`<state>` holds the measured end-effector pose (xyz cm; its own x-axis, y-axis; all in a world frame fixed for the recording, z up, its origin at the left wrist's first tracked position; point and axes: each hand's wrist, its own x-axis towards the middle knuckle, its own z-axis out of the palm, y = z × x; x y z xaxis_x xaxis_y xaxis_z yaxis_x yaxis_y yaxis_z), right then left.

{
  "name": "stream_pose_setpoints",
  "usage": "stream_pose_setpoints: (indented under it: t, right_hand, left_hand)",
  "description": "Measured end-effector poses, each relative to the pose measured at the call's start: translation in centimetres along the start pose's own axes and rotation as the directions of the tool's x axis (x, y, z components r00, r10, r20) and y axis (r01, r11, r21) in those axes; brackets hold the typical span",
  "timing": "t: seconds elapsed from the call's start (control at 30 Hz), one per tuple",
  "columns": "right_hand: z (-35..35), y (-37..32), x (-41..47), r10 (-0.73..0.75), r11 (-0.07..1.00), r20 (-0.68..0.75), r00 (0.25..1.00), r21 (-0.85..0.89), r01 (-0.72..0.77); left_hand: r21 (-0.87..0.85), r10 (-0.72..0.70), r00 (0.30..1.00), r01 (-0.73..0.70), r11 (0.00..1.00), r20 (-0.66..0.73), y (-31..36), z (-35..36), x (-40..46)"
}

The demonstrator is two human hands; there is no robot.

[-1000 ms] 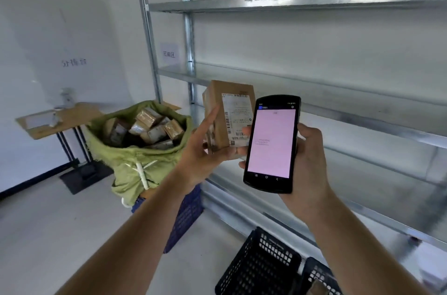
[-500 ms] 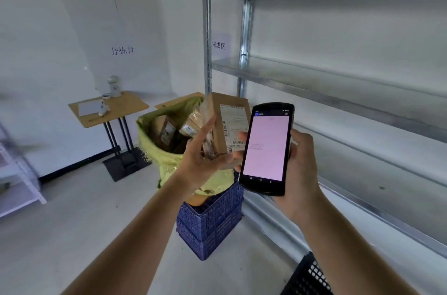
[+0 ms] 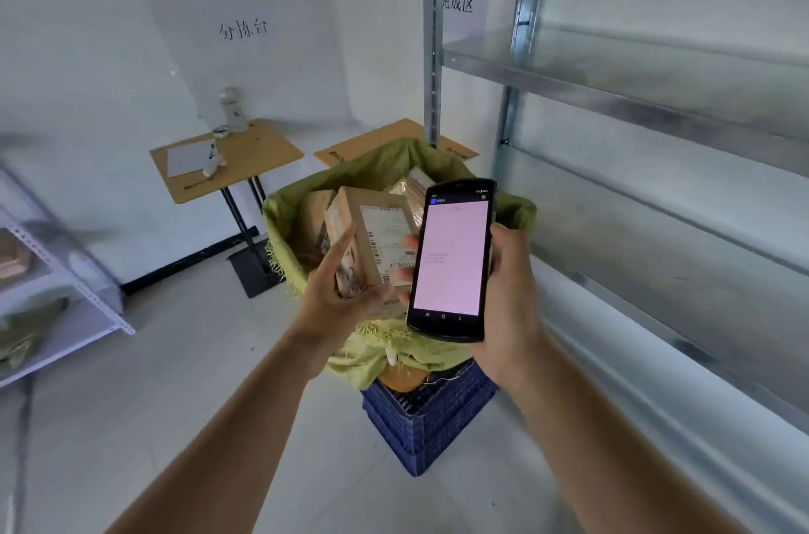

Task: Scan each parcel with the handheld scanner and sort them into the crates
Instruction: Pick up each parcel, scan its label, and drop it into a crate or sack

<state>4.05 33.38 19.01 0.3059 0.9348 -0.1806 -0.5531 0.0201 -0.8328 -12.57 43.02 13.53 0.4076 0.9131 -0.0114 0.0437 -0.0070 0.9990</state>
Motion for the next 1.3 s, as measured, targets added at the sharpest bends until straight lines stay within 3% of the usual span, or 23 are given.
stream_pose_setpoints:
  t: [0.3,0.43,0.57,0.77,0.9,1.03,1.2,1.3]
  right_hand:
    - [1.0,2.9,12.7,0.106,0.994,-0.024,0.994,-0.007,-0.106]
    - [1.7,4.6,16.5,0.130,0.991,-0.062,0.990,-0.032,-0.133]
    - [1.9,6.1,19.0,0.135,0.990,-0.132,0.982,-0.027,-0.139]
    - [3.1,7.9,21.6,0.117,0.988,-0.248,0.962,-0.069,-0.138]
    - [4.2,8.7,22.1,0.080,0.994,-0.300,0.951,-0.047,-0.099]
    - [5.0,8.6,21.5,0.046,0.999,-0.347,0.937,-0.004,-0.051]
    - [5.7,7.7,18.6,-0.088,0.996,-0.418,0.904,-0.051,0.073]
    - [5.5,7.0,16.0,-0.192,0.981,-0.507,0.840,-0.103,0.162]
  left_hand:
    - [-0.084,-0.171,0.972,0.159,0.984,-0.163,-5.9,-4.7,10.8]
    - [0.038,-0.223,0.949,0.237,0.971,-0.225,-9.3,-6.2,14.5]
    - [0.184,-0.239,0.953,0.273,0.944,-0.185,-11.0,-6.6,17.7]
    - [0.447,-0.355,0.927,0.369,0.815,-0.118,-12.8,-6.5,19.8]
    - [0.538,-0.282,0.945,0.326,0.777,-0.165,-13.1,-6.6,20.3]
    - [0.509,-0.196,0.968,0.249,0.824,-0.155,-10.8,-7.1,21.2]
    - [0.385,-0.062,0.997,0.043,0.922,0.037,-5.7,-5.8,21.6]
    - [0.237,-0.020,0.987,-0.018,0.971,0.158,-2.9,-4.0,20.5]
